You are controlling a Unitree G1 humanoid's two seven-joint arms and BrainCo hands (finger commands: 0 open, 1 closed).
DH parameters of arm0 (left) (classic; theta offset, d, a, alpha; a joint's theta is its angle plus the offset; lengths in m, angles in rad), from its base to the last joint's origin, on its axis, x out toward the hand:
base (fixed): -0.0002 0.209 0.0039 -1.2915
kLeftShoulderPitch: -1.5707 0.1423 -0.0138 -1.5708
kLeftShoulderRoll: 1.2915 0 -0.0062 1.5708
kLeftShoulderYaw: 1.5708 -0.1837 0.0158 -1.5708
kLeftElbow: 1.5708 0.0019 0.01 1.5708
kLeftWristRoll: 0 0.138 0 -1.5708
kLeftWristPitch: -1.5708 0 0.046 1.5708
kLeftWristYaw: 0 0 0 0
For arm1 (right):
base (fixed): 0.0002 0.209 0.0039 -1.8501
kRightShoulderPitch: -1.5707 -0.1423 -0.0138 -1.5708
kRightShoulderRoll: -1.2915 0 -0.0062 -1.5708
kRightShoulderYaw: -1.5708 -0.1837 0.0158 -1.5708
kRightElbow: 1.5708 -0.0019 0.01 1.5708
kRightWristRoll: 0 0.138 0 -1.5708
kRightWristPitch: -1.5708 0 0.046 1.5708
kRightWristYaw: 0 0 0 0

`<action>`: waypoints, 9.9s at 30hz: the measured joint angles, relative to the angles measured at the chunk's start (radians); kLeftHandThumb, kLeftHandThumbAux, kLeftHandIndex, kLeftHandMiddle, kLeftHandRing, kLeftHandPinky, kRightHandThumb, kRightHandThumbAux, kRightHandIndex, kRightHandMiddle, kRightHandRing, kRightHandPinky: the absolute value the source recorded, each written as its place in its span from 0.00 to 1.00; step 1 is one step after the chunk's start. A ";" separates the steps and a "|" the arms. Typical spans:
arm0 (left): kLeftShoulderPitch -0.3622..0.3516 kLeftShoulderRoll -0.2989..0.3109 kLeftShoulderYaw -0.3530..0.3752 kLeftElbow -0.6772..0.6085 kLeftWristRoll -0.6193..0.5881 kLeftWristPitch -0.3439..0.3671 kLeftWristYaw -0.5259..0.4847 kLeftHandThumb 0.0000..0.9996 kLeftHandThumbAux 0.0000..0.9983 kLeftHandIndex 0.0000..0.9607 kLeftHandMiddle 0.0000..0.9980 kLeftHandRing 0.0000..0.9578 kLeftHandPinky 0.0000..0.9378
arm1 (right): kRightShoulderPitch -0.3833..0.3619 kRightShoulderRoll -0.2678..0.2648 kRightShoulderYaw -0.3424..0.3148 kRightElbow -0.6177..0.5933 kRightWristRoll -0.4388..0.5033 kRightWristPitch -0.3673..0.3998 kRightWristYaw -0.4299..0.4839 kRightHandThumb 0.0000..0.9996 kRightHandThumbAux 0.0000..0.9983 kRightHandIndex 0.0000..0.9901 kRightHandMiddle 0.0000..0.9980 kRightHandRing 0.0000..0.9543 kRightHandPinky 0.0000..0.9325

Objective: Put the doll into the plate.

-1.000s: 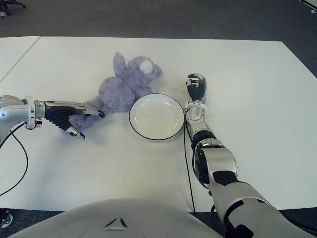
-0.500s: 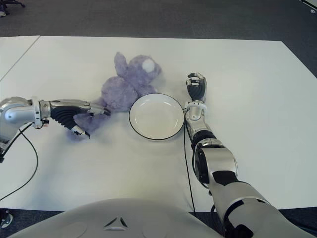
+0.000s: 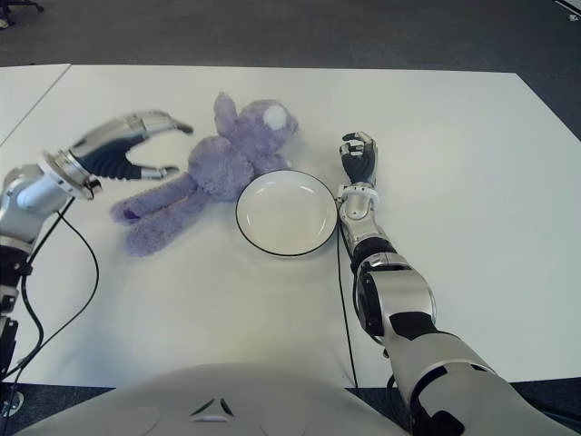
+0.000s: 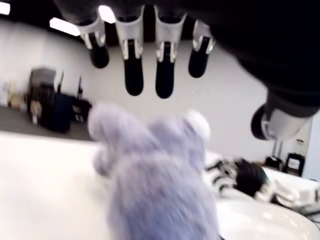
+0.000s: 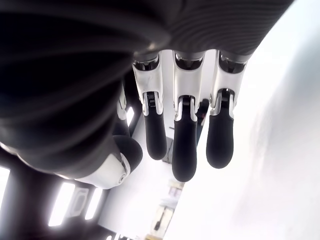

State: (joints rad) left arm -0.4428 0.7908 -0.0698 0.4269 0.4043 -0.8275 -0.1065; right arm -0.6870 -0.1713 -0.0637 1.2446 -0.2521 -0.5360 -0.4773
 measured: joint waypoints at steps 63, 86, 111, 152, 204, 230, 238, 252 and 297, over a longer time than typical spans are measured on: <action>-0.167 -0.425 -0.188 0.156 -0.193 0.410 -0.413 0.00 0.56 0.00 0.00 0.00 0.00 | 0.013 0.009 0.056 0.011 -0.062 -0.001 -0.165 0.96 0.68 0.44 0.21 0.49 0.36; -0.025 -0.373 -0.191 -0.200 -0.237 0.626 -0.503 0.00 0.62 0.00 0.00 0.00 0.00 | 0.013 0.008 0.064 0.011 -0.062 0.005 -0.173 0.96 0.67 0.44 0.20 0.49 0.40; 0.088 -0.325 -0.183 -0.205 0.163 0.480 0.040 0.02 0.50 0.00 0.00 0.00 0.00 | 0.011 0.006 0.060 0.009 -0.060 0.005 -0.148 1.00 0.69 0.44 0.21 0.42 0.53; 0.305 -0.300 -0.087 -0.454 0.516 0.790 0.739 0.20 0.25 0.00 0.00 0.00 0.00 | 0.013 0.001 0.064 0.008 -0.062 0.003 -0.122 1.00 0.71 0.43 0.21 0.39 0.53; 0.551 -0.286 0.012 -0.478 0.156 0.769 0.160 0.00 0.38 0.02 0.00 0.00 0.00 | 0.016 -0.005 0.066 0.010 -0.062 0.003 -0.114 1.00 0.71 0.42 0.19 0.39 0.52; 0.102 -0.375 -0.171 0.181 0.285 0.732 0.455 0.15 0.49 0.05 0.00 0.00 0.00 | 0.018 -0.022 0.056 0.010 -0.061 0.003 -0.105 1.00 0.70 0.44 0.16 0.45 0.48; 0.020 -0.379 -0.225 0.297 0.287 0.698 0.470 0.07 0.50 0.14 0.00 0.02 0.11 | 0.019 -0.022 0.055 0.010 -0.061 0.003 -0.105 1.00 0.70 0.45 0.16 0.47 0.46; 0.063 -0.304 -0.256 0.129 0.166 0.612 0.204 0.24 0.52 0.64 0.63 0.69 0.77 | 0.019 -0.015 0.036 0.011 -0.057 0.002 -0.159 1.00 0.71 0.41 0.21 0.39 0.52; 0.159 -0.361 -0.077 -0.136 -0.327 0.909 -0.270 0.56 0.74 0.75 0.86 0.90 0.93 | 0.018 0.000 0.006 0.017 -0.059 0.004 -0.201 1.00 0.69 0.41 0.28 0.45 0.54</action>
State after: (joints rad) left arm -0.2840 0.4300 -0.1468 0.2906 0.0777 0.0819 -0.3767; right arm -0.6691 -0.1714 -0.0574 1.2612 -0.3109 -0.5325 -0.6787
